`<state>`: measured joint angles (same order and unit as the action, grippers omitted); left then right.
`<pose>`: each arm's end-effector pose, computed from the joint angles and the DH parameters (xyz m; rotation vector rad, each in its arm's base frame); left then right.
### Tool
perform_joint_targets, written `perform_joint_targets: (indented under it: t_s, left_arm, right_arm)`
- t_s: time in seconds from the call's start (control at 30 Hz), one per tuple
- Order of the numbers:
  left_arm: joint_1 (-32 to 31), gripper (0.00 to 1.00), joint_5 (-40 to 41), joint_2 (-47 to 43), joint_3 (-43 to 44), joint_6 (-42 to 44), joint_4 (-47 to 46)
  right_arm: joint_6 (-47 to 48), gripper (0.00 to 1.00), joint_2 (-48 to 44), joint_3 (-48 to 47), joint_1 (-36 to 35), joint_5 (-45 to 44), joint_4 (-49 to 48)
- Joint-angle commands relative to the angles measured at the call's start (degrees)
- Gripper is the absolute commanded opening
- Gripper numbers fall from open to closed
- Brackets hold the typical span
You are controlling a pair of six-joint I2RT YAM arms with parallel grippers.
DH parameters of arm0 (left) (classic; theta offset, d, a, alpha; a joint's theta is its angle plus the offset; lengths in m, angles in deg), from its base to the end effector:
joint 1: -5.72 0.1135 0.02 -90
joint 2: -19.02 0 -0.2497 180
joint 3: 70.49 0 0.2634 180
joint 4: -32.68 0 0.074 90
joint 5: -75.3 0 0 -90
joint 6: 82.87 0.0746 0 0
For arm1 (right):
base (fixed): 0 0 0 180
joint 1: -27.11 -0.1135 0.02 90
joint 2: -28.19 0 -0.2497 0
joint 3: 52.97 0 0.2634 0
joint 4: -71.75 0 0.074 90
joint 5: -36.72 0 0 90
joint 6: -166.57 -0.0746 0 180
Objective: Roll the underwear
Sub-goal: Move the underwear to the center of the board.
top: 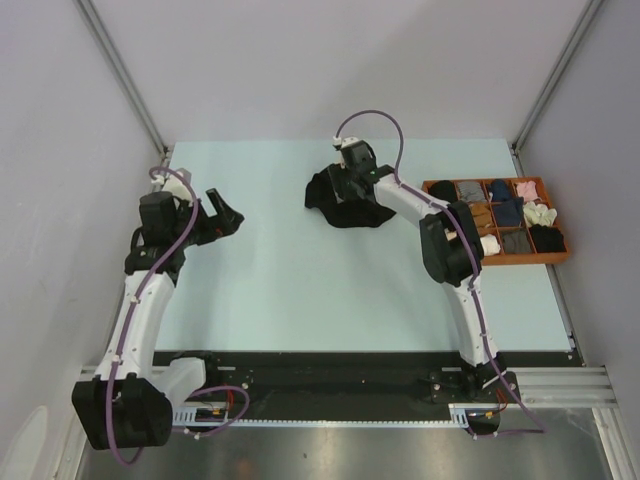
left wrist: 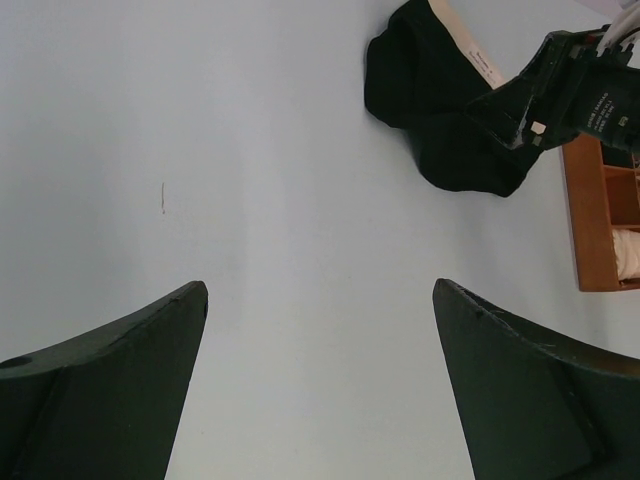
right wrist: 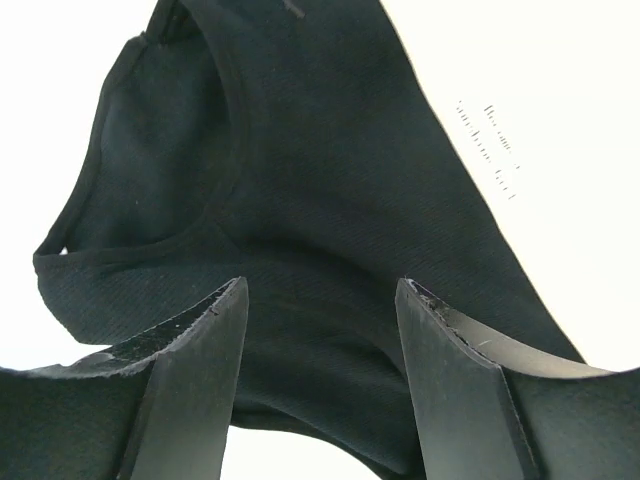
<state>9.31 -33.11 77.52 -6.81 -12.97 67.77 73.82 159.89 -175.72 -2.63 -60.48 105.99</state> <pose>0.2783 -0.0061 0.2780 -0.2378 2.0904 -0.5099 0.4859 0.2668 0.1577 -0.4801 2.2712 0.1408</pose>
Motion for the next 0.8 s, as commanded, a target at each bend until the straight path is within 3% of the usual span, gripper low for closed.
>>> perform_joint_targets:
  t_s: [0.0, 0.23, 0.77]
  left_arm:
    - [1.5, 1.0, -3.5, -0.3, -0.4, -1.2, -2.3]
    - [2.5, 1.0, -5.4, 0.1, -0.7, -1.8, -3.0]
    - [3.8, 1.0, -7.4, 0.0, -1.2, -2.3, -3.6]
  right_arm:
    - [1.6, 0.65, 0.8, -3.6, -0.6, -2.4, -0.4]
    - [1.1, 0.65, -2.9, 1.9, -4.4, 0.8, -4.4]
    - [4.1, 0.65, 1.9, -3.8, -8.0, -0.4, 1.9]
